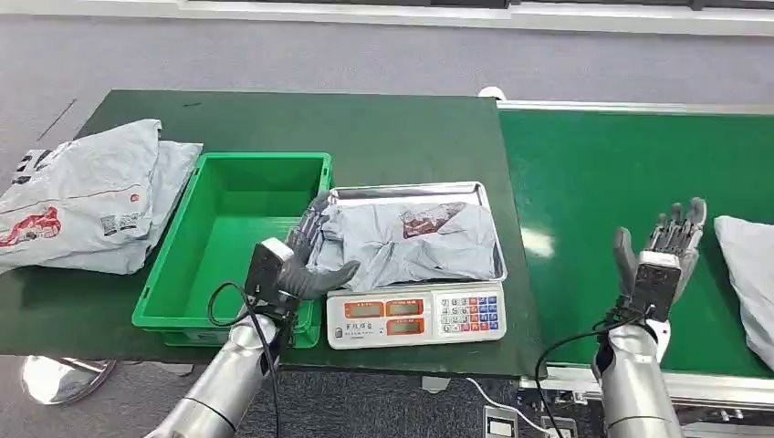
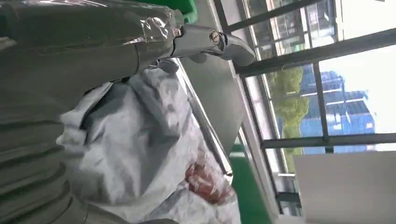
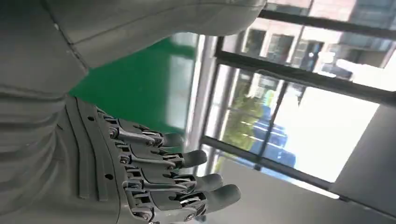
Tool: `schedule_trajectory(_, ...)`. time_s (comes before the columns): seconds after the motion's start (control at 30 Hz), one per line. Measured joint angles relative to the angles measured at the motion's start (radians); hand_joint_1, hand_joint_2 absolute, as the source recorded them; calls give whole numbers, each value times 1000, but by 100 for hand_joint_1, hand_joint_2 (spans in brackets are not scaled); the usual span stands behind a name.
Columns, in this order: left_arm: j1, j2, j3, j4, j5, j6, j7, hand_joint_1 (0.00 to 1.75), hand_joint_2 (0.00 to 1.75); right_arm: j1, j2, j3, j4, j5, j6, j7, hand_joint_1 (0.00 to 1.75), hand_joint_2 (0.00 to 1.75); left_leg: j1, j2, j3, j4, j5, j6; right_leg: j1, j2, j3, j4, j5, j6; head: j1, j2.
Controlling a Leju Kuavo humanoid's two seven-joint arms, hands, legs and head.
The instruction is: Moved the parcel from conveyor to table for the left to box.
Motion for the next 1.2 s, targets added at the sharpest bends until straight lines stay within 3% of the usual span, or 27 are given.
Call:
schedule_trajectory(0.37,8,-15,51,-88,-17,69,0,0,175,19,33,-48,26,46,-36,-2,0,175,0,0,0,0,0,0,0,1,0,0,0,0,0,0)
schedule_trajectory(0.53,-13,-16,56,-211,-94,270,-1,0,175,19,50,-57,35,113,-33,-2,0,175,0,0,0,0,0,0,0,1,0,0,0,0,0,0)
schedule_trajectory(0.67,-129,-34,31,-188,-227,386,3,0,175,2,72,-49,56,179,-48,-2,0,175,0,-1,0,0,2,1,0,-2,1,0,0,0,0,0)
schedule_trajectory(0.9,-311,-116,-71,16,-558,429,225,0,175,-24,90,-36,77,182,-33,-3,0,175,-1,-1,0,1,2,1,-1,-2,2,0,1,1,0,0)
schedule_trajectory(1.07,-397,-167,-183,162,-617,181,494,0,175,-18,91,-23,60,172,-42,-3,0,175,-2,-2,0,1,2,2,-2,-2,1,0,1,1,0,0)
schedule_trajectory(1.2,-415,-182,-249,217,-578,130,555,0,175,-4,91,-18,43,170,-39,-3,0,175,-1,1,0,1,1,1,-1,1,0,0,1,1,0,0)
